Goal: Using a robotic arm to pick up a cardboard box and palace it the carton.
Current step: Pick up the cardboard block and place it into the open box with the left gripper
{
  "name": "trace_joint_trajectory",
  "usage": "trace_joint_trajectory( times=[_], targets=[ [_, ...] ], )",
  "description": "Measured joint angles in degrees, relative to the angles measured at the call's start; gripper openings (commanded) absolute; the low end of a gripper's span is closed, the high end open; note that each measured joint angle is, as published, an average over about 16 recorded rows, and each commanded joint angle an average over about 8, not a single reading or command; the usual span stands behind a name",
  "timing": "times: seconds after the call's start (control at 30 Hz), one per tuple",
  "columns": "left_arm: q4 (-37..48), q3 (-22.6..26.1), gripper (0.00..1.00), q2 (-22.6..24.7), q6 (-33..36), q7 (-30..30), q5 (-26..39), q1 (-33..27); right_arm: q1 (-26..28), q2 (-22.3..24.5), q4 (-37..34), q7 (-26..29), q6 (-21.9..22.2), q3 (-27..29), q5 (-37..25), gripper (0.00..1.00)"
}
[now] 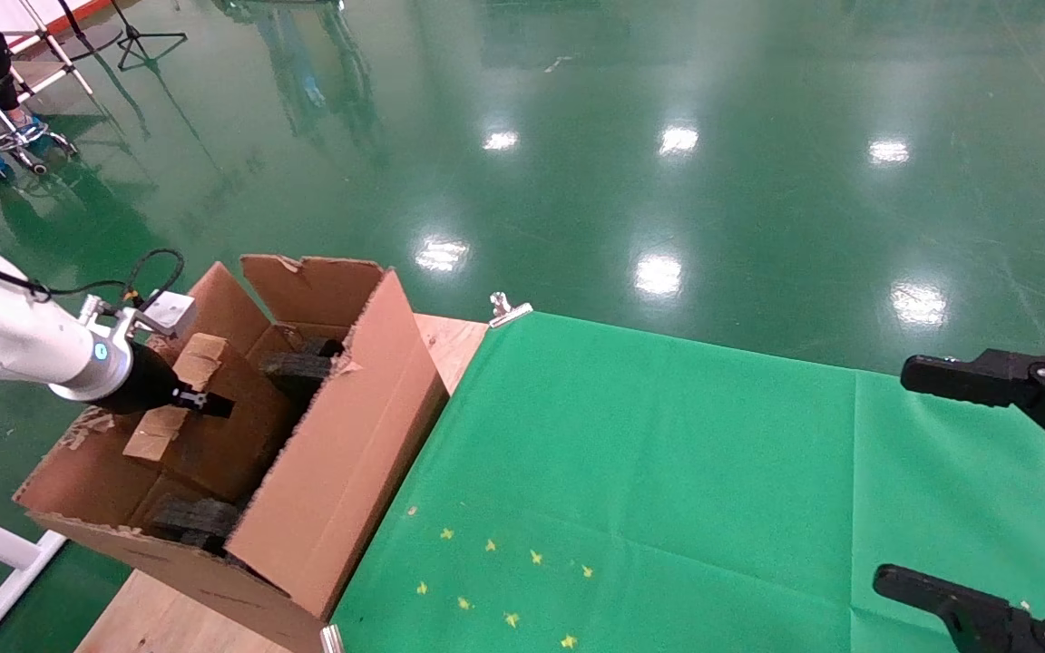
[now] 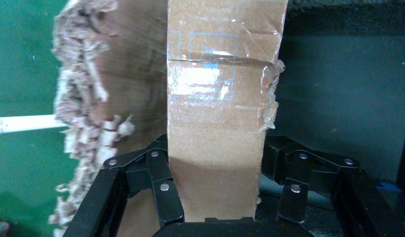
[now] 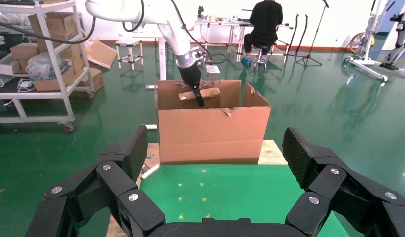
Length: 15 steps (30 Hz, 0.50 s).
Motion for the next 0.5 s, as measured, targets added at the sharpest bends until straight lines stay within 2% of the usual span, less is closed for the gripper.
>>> trace_joint_trajectory(
  times=[0.5],
  targets=[
    [1.37, -0.34, 0.0, 1.51, -2.69, 0.26, -0.52, 4.59, 0.0, 0.0, 0.0, -0.01, 0.0, -0.01, 0.01, 1.0]
  ],
)
